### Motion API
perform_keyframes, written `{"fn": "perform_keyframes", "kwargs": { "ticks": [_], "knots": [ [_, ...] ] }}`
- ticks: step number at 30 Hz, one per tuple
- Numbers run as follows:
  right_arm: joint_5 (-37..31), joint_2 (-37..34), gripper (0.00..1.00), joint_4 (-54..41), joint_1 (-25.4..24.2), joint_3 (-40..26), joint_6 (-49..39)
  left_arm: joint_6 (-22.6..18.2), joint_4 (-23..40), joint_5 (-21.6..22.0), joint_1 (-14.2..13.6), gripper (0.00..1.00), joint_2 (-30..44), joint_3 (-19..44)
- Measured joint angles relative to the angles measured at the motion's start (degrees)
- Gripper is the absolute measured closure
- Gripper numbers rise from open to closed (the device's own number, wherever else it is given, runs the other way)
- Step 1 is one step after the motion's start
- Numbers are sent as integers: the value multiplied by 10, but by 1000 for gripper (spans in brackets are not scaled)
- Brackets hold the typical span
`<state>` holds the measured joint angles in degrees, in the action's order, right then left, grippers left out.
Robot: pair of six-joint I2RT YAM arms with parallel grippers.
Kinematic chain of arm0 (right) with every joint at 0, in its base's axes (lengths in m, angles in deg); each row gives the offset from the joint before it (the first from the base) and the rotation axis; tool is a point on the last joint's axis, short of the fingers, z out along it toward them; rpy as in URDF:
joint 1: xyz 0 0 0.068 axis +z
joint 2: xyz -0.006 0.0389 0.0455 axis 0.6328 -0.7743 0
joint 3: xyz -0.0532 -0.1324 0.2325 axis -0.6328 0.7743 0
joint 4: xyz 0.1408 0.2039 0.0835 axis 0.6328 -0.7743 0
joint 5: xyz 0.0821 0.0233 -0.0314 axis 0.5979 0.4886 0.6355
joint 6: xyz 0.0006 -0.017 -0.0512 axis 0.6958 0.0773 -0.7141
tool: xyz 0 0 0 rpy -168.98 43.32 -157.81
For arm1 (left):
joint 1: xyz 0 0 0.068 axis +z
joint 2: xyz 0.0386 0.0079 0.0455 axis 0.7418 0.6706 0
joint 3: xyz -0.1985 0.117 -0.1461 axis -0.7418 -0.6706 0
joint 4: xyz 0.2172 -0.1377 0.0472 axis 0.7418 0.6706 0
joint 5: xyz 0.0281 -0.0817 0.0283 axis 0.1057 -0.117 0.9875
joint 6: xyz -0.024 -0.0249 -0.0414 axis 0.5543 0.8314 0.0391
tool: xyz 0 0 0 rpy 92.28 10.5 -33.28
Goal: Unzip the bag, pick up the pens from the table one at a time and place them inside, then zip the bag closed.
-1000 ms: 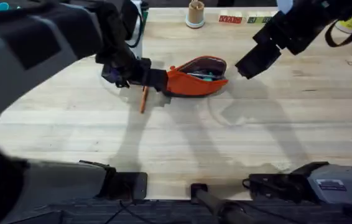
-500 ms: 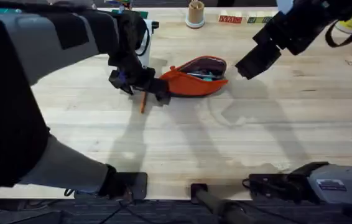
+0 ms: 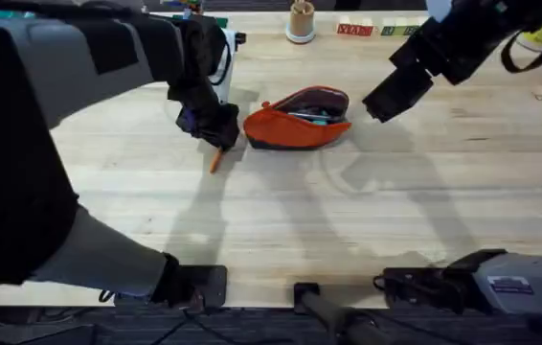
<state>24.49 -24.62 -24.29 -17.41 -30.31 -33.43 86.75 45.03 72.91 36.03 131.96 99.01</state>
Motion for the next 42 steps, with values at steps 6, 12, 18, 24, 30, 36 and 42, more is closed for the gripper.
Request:
{"fn": "perform_keyframes", "kwargs": {
  "ticks": [6, 12, 18, 24, 30, 36, 42],
  "knots": [
    [0, 0, 3, 0, 0, 0, 0, 25, 0, 0, 0, 954, 0, 0],
    [0, 0, 4, 0, 0, 0, 0, 40, 0, 2, 0, 959, -1, 1],
    [0, 0, 4, -6, 0, 0, 0, 46, 1, 8, 0, 957, -19, -7],
    [0, 0, 3, -7, 0, 0, 0, 46, 3, 11, 0, 957, -107, -10],
    [0, 0, 3, -7, 0, 0, 0, 44, 4, 11, 0, 957, -202, -10],
    [0, 0, 4, -7, 0, 0, 0, -9, 5, -5, 0, 957, -265, -10],
    [0, 0, 4, -7, 0, 0, 0, -120, -1, -61, 0, 957, -314, -10]
  ]
}}
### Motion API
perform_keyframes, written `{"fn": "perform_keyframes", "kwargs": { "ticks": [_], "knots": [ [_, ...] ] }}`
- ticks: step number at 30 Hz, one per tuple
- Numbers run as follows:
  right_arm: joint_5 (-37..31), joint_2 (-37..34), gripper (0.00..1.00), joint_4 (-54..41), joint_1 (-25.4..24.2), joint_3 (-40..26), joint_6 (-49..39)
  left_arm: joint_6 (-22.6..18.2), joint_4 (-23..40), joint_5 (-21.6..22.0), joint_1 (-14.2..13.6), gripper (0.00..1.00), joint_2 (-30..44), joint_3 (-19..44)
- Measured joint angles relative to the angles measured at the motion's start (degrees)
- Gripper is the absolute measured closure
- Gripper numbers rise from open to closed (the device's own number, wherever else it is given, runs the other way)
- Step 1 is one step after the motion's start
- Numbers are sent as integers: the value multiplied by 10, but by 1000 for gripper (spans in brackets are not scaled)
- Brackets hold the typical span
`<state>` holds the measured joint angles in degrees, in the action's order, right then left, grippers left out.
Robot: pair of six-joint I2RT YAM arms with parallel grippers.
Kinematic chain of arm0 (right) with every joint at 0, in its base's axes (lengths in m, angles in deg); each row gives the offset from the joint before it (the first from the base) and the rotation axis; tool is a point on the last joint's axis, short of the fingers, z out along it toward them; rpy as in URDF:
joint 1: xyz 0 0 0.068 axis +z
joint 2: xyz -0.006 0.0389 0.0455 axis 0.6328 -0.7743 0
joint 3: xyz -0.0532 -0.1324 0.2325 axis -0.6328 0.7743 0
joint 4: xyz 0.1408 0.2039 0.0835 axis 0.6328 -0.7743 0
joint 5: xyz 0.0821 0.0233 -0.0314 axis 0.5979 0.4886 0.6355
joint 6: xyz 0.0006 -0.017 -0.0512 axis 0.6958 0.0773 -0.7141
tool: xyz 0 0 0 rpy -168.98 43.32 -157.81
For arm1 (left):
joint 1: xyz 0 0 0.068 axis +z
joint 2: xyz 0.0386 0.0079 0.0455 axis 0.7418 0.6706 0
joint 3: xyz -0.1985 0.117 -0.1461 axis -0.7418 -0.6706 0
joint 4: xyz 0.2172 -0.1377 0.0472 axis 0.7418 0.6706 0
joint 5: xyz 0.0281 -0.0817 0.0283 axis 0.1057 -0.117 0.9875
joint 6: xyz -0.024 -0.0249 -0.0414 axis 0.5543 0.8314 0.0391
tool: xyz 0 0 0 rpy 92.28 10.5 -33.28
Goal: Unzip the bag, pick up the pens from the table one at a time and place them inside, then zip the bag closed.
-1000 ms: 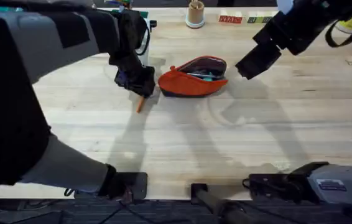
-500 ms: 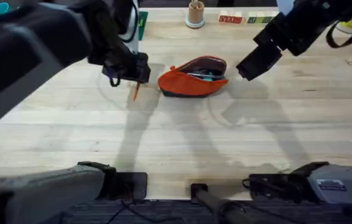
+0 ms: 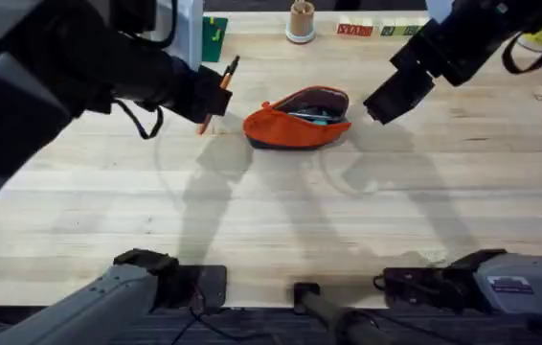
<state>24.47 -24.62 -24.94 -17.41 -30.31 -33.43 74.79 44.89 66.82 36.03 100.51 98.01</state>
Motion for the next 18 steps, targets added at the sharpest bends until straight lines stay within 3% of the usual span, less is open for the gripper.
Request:
{"fn": "perform_keyframes", "kwargs": {
  "ticks": [11, 14, 18],
  "knots": [
    [0, 0, 4, 0, 0, 0, 0, -233, -45, -141, 0, 958, -35, 0],
    [0, 0, 3, 0, 0, 0, 0, -276, -57, -190, 0, 957, -35, 0],
    [0, 0, 4, 0, 0, 0, 0, -303, -71, -238, 0, 957, -28, 0]
  ]
}}
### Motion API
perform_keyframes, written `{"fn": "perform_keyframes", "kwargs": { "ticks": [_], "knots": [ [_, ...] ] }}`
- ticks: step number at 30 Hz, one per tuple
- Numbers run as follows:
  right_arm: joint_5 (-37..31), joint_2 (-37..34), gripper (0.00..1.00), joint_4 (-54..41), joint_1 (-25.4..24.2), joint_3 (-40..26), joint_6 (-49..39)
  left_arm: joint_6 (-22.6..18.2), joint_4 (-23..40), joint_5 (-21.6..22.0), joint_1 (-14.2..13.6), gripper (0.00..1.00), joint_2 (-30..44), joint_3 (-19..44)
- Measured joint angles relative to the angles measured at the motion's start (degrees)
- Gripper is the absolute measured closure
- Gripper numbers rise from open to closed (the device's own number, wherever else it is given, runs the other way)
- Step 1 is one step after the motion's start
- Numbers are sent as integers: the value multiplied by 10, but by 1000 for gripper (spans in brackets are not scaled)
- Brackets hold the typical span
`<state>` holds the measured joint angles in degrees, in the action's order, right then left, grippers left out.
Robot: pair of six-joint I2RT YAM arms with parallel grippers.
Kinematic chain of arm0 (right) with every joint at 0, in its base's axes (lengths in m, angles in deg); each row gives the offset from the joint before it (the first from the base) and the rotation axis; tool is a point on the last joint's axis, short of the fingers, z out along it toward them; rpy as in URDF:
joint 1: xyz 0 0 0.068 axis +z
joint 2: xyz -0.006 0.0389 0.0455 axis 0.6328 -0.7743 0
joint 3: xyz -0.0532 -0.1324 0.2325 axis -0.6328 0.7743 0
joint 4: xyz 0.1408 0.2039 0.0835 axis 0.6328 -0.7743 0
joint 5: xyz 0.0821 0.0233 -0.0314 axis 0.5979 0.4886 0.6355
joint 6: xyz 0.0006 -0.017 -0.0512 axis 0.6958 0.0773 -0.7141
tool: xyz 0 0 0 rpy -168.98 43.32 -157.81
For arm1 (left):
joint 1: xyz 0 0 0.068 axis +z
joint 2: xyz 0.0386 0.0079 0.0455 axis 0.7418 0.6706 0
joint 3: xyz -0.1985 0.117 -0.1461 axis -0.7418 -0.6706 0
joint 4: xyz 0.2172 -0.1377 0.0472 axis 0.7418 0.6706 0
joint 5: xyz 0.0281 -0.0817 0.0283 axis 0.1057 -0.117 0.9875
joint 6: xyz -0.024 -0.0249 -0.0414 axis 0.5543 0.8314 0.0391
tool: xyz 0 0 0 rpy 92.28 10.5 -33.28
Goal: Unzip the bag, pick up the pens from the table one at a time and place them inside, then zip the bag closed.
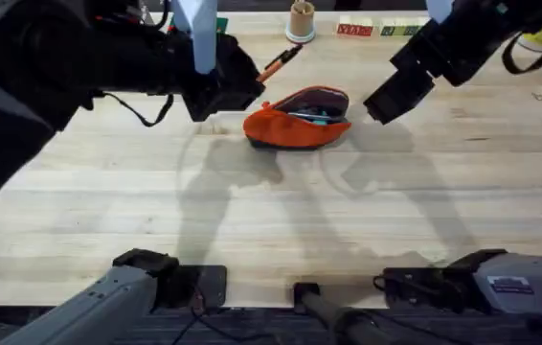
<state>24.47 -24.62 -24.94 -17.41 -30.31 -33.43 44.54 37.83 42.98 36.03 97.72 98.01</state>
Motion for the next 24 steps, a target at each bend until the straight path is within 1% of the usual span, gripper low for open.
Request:
{"fn": "perform_keyframes", "kwargs": {
  "ticks": [4, 10, 15, 20, 24],
  "knots": [
    [0, 0, 3, 0, 0, 0, 0, -12, -18, -45, 0, 958, 27, 0],
    [0, 0, 3, 0, 0, 0, 0, -26, -67, -94, 0, 958, 66, 0],
    [0, 0, 3, 0, 0, 0, 0, -31, -99, -137, 0, 957, 90, 0],
    [0, 0, 3, 0, 0, 0, 0, -33, -115, -156, 0, 957, 112, 0],
    [0, 0, 4, 0, 0, 0, 0, -34, -132, -159, -9, 957, 126, 0]
  ]
}}
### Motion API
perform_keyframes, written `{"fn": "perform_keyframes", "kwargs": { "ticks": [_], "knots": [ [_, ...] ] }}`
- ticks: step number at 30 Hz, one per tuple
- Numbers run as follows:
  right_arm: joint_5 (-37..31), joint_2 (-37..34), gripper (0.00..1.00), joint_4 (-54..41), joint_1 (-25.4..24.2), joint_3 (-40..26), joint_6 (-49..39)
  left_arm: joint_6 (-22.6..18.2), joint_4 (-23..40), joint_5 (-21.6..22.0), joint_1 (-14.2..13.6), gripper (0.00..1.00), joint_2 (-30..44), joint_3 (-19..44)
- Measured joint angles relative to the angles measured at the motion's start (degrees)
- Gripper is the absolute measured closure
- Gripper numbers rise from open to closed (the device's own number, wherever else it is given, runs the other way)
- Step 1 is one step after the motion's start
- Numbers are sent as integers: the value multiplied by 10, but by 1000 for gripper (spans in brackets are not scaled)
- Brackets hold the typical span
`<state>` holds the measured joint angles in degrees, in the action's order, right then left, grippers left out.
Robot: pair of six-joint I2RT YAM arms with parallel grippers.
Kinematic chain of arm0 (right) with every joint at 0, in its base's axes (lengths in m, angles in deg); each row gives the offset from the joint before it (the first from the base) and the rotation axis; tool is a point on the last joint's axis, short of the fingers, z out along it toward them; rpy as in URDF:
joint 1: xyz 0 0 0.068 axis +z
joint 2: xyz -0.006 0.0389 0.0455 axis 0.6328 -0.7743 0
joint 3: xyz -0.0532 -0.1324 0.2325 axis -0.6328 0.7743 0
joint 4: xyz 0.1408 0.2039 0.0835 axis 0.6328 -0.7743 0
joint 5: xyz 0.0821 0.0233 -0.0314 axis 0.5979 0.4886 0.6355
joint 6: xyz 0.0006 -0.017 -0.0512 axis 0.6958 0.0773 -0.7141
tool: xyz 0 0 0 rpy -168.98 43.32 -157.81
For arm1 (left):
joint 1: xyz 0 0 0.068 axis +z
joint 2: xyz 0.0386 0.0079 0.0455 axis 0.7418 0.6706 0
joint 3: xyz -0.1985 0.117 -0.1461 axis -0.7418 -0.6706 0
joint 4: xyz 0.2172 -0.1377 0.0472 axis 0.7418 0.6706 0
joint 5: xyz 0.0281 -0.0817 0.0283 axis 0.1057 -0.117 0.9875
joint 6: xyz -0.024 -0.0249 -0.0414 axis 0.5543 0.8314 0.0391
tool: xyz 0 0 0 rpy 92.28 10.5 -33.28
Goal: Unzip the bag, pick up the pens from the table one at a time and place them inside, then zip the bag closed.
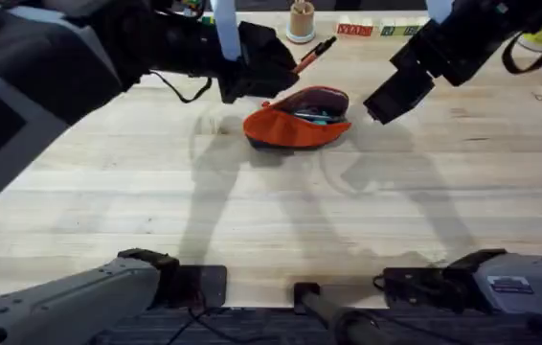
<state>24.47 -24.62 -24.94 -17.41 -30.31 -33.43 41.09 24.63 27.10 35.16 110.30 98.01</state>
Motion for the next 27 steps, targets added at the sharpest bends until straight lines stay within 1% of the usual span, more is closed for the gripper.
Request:
{"fn": "perform_keyframes", "kwargs": {
  "ticks": [7, 17, 27],
  "knots": [
    [0, 0, 4, 0, 0, 0, 0, 0, -16, -3, -16, 957, 22, 0],
    [0, 0, 5, 0, 0, 0, 0, 0, -23, -3, -16, 957, 78, 0],
    [0, 0, 4, 0, 0, 0, 0, 1, -60, -5, -16, 957, 137, 0]
  ]
}}
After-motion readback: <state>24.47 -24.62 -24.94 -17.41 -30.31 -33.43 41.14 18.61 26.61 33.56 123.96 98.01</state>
